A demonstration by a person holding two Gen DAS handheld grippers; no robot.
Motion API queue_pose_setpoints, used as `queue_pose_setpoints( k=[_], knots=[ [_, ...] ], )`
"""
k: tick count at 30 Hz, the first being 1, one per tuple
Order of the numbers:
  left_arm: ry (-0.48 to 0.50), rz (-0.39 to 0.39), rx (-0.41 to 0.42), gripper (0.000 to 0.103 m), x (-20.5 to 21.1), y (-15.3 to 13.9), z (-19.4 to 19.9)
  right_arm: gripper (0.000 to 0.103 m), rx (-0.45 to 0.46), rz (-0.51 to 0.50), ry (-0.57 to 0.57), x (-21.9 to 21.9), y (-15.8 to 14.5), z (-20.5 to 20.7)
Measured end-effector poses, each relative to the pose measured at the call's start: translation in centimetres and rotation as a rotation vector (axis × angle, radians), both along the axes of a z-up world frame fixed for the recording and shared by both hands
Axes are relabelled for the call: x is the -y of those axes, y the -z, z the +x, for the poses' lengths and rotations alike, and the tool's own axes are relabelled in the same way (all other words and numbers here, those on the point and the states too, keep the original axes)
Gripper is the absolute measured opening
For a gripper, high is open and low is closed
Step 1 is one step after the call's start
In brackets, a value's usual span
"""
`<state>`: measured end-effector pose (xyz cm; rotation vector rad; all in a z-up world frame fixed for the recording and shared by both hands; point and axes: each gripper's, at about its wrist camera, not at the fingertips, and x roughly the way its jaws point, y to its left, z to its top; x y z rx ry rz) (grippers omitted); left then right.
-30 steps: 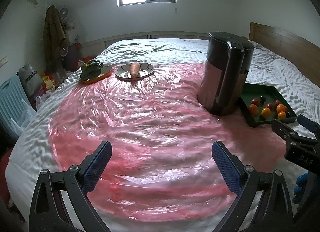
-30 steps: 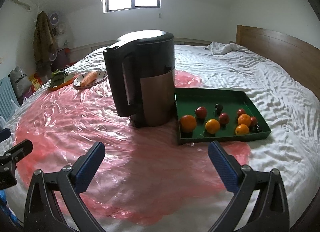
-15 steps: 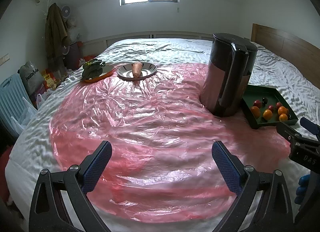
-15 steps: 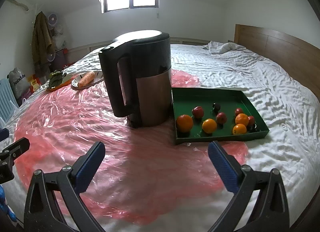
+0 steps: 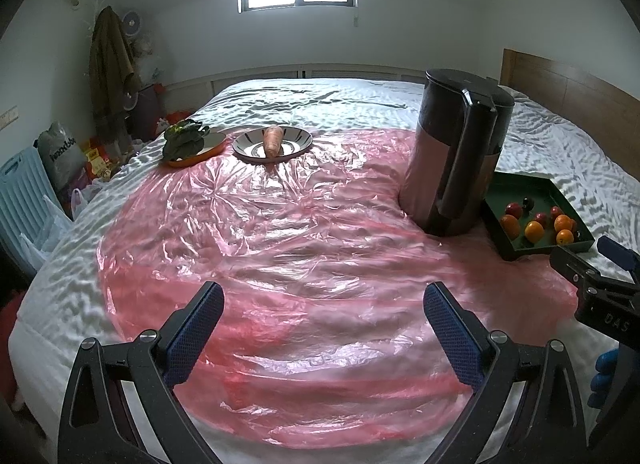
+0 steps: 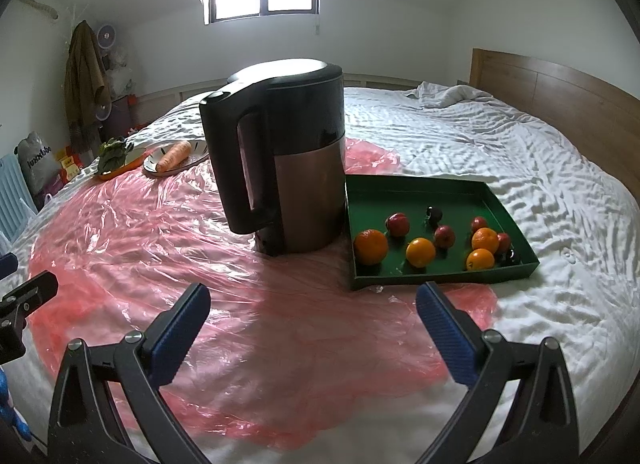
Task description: Organize fruits
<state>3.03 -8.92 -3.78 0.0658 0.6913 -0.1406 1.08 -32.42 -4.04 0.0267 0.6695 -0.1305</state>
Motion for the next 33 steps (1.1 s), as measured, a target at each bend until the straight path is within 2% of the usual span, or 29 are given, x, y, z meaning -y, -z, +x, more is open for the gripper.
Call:
queue_pose_setpoints(
  k=[33],
  knots=[
    [0.004,-0.002,-0.001,0.099,0.1,0.1,-0.1,0.103,-0.017,-0.004,-0.021,-0.9,0.6,0.3]
  ],
)
